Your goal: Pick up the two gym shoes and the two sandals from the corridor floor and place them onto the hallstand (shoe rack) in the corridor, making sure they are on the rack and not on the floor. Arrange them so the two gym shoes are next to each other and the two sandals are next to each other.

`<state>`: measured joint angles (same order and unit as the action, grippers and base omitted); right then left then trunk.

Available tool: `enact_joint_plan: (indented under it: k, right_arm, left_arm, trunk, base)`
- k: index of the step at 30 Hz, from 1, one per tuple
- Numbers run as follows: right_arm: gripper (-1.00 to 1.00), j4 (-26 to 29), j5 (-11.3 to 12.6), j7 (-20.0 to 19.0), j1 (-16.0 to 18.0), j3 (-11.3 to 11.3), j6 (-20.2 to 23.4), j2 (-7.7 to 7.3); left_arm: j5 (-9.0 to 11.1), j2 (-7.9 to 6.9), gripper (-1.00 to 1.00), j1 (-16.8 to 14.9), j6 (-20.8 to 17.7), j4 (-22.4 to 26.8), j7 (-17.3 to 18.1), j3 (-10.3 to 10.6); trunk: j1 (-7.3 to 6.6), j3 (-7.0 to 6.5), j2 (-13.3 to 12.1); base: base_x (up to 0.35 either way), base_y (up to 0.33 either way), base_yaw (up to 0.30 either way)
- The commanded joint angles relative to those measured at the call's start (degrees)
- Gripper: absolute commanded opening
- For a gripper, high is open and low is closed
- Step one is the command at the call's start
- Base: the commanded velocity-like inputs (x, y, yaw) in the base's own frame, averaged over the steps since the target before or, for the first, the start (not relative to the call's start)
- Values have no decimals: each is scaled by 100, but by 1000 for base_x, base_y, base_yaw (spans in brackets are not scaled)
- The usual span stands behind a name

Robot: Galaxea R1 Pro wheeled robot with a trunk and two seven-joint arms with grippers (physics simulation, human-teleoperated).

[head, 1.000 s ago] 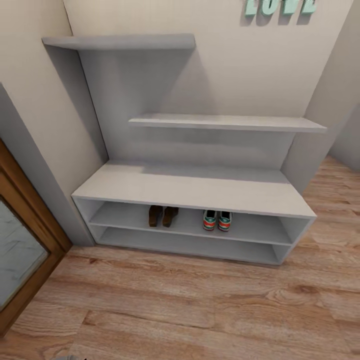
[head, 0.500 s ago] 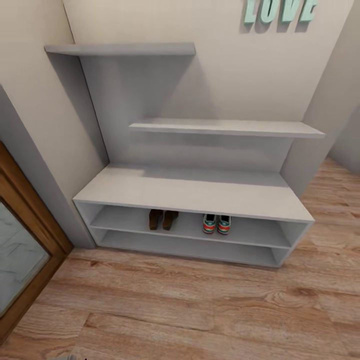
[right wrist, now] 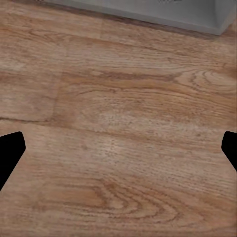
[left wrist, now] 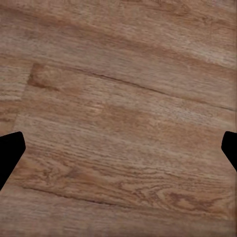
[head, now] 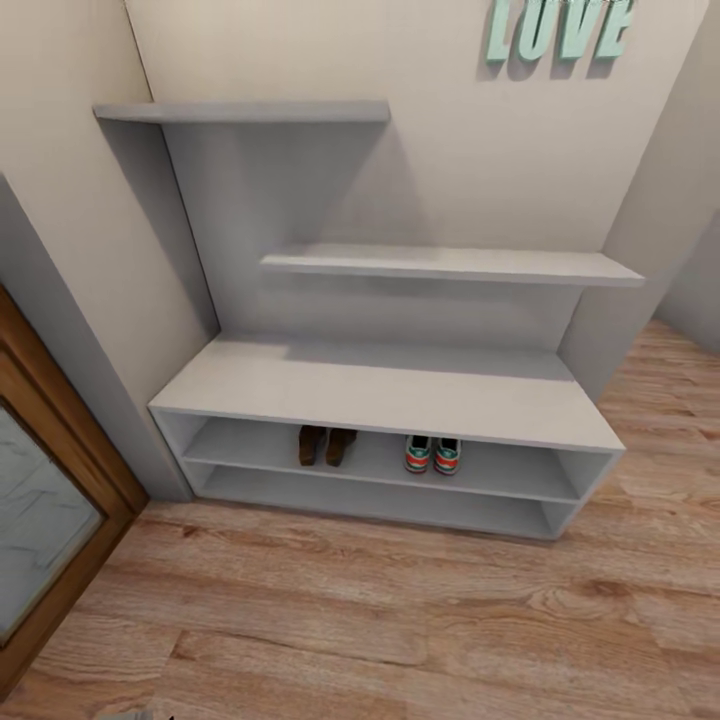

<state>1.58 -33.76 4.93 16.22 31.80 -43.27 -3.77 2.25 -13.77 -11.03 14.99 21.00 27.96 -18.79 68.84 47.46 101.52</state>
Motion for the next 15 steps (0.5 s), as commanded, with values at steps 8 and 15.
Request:
enact_joint_plan:
  k: [8,15]
  right_arm:
    - [100,-9,-61,52,4,11,-13,-1]
    - [100,-9,-61,52,4,11,-12,-1]
  left_arm:
    - [32,1,100,-5,-5,-4,51,-39]
    - [41,-3,100,-5,-5,1,52,-36]
  trunk:
    - [-177,-140,-320]
    - [-331,-266,-601]
  base:
    - [0,0,0]
    - [0,0,0]
